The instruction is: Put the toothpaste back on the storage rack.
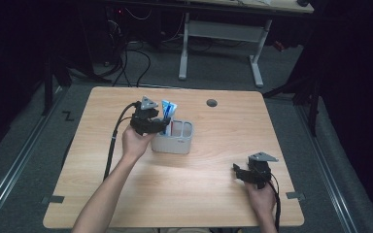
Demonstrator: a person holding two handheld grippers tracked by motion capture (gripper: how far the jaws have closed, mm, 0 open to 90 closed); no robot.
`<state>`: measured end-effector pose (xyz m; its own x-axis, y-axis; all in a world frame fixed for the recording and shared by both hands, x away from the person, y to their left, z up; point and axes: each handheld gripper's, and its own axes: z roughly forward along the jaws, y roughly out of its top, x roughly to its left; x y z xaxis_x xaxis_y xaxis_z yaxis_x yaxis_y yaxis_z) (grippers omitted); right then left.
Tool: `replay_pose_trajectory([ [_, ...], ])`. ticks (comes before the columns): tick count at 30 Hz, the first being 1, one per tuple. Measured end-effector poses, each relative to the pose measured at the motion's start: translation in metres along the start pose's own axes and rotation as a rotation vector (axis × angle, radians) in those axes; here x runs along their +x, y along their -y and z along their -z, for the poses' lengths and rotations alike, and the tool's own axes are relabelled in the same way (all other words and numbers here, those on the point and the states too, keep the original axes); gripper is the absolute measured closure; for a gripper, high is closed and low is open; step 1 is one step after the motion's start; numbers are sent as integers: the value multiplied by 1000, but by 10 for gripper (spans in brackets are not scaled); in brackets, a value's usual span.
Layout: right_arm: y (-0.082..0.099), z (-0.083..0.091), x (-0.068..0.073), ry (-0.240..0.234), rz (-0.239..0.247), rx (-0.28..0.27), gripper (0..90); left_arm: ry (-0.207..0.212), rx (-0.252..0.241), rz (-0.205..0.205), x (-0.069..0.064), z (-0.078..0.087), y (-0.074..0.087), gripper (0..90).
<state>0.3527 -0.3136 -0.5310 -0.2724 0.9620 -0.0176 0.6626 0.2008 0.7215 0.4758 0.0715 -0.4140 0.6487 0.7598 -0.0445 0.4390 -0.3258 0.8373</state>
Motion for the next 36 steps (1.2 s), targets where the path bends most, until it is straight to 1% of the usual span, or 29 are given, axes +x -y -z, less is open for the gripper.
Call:
replay_pose_trajectory([
  [7, 0, 0, 0, 0, 0, 0, 288, 1, -11, 1, 1, 6, 0, 427],
  [10, 0, 0, 0, 0, 1, 0, 288, 4, -19, -7, 1, 9, -1, 427],
  [12, 0, 0, 0, 0, -1, 0, 288, 6, -21, 0, 1, 10, -1, 426],
  [15, 0, 0, 0, 0, 1, 0, 288, 7, -24, -4, 1, 12, -1, 426],
  [20, 0, 0, 0, 0, 1, 0, 288, 7, -30, -5, 2, 18, 1, 426],
  [22, 0, 0, 0, 1, 0, 1, 288, 8, -40, -2, 3, 22, 3, 425],
  [28, 0, 0, 0, 0, 0, 1, 288, 7, -47, 9, 9, 30, 7, 427],
  [36, 0, 0, 0, 0, -3, 1, 288, 8, -69, 23, 11, 39, 10, 427],
])
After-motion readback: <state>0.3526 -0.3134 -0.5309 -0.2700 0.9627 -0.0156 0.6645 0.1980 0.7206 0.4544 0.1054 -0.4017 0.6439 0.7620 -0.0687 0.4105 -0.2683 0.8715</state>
